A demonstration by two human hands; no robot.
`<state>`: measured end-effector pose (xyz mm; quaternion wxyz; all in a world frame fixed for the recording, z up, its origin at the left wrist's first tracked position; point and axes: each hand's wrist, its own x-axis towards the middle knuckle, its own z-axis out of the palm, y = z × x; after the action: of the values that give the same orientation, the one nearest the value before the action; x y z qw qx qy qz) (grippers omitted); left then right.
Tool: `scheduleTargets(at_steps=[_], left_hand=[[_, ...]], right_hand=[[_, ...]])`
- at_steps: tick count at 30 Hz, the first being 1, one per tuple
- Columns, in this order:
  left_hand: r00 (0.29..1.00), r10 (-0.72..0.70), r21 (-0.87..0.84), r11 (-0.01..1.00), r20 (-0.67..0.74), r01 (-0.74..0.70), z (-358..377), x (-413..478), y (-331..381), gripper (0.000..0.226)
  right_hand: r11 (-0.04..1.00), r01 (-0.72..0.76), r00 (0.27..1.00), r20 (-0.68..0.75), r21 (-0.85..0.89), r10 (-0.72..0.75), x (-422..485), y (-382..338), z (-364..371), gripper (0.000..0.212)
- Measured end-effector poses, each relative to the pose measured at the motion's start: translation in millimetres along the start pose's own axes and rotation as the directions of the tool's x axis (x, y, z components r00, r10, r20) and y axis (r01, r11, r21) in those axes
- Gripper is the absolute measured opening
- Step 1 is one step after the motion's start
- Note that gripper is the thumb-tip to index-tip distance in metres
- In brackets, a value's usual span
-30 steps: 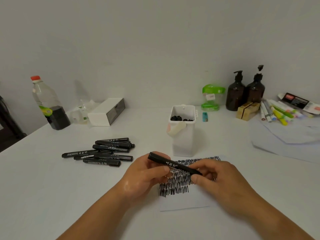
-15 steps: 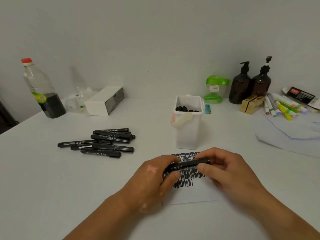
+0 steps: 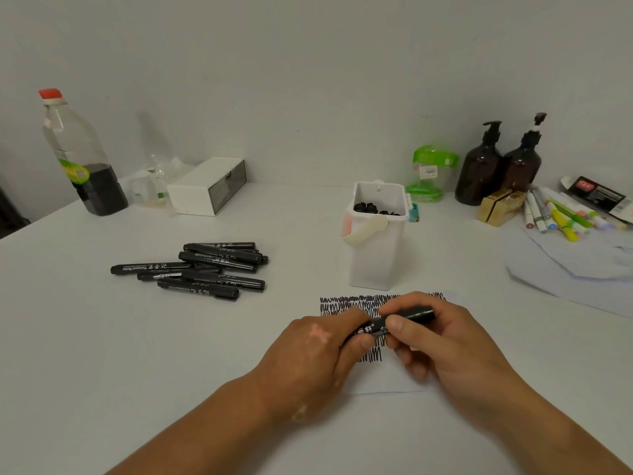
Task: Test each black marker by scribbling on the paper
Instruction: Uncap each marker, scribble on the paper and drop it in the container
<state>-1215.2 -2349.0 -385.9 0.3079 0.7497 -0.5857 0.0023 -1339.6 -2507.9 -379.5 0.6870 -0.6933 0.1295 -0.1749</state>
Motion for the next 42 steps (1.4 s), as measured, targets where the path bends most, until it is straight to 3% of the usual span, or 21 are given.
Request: scheduleTargets(at_steps=[3,7,12,16,20,23,25,27,31,35,42], left_hand=[[1.000,0.016,-0.006,1.000,-0.008,-0.016,1.5,-0.2,1.5,0.024],[0.999,0.033,-0.040,0.999,-0.017,-0.034,3.1,-0.3,0.7,0.009],[0.999,0.015,-0.057,0.998,-0.040,-0.017,4.3,-0.1,1.6,0.026],[0.999,-0.003,-0.089,0.996,-0.045,-0.001,6.9,0.3,0.1,0.027],[0.998,-0.055,-0.084,0.995,-0.034,0.052,8.4,0.2,-6.8,0.039],[0.992,-0.120,-0.018,0.993,-0.042,0.119,5.7,-1.1,-16.0,0.058],[0.993,-0.120,0.043,0.992,-0.006,0.120,5.8,-1.5,-18.1,0.061],[0.991,-0.120,0.088,0.989,0.051,0.116,8.1,-1.6,-16.3,0.065],[0.984,-0.142,0.207,0.971,0.107,0.117,10.9,-1.3,-13.4,0.074],[0.974,-0.185,0.207,0.966,0.134,0.155,3.9,-3.4,-21.5,0.074],[0.965,-0.214,0.191,0.964,0.153,0.184,0.5,-4.6,-26.9,0.071]], right_hand=[[1.000,0.027,1.000,0.009,-0.005,-0.027,-0.4,-0.2,-0.2,0.013],[0.999,0.036,0.999,0.030,0.007,-0.036,-1.5,-1.2,0.0,0.013],[0.999,0.048,0.996,0.080,-0.008,-0.047,-3.2,-3.4,1.3,0.028],[0.997,0.062,0.995,0.075,-0.045,-0.059,-4.9,-3.0,3.3,0.015],[0.995,0.089,0.989,-0.116,-0.046,-0.094,0.9,-3.1,-0.7,0.011],[0.991,0.076,0.961,-0.273,0.111,-0.043,5.6,-6.1,-13.6,0.018],[0.987,0.050,0.954,-0.299,0.155,-0.002,5.8,-6.3,-20.2,0.019],[0.993,0.020,0.964,-0.264,0.117,0.012,4.6,-6.2,-20.4,0.014],[0.999,-0.034,0.985,-0.167,0.030,0.038,2.9,-4.6,-14.7,0.024],[0.983,-0.040,0.986,-0.167,-0.179,0.010,1.8,0.5,-8.4,0.030],[0.909,-0.064,0.987,-0.162,-0.413,-0.004,2.3,10.6,-2.5,0.015]])
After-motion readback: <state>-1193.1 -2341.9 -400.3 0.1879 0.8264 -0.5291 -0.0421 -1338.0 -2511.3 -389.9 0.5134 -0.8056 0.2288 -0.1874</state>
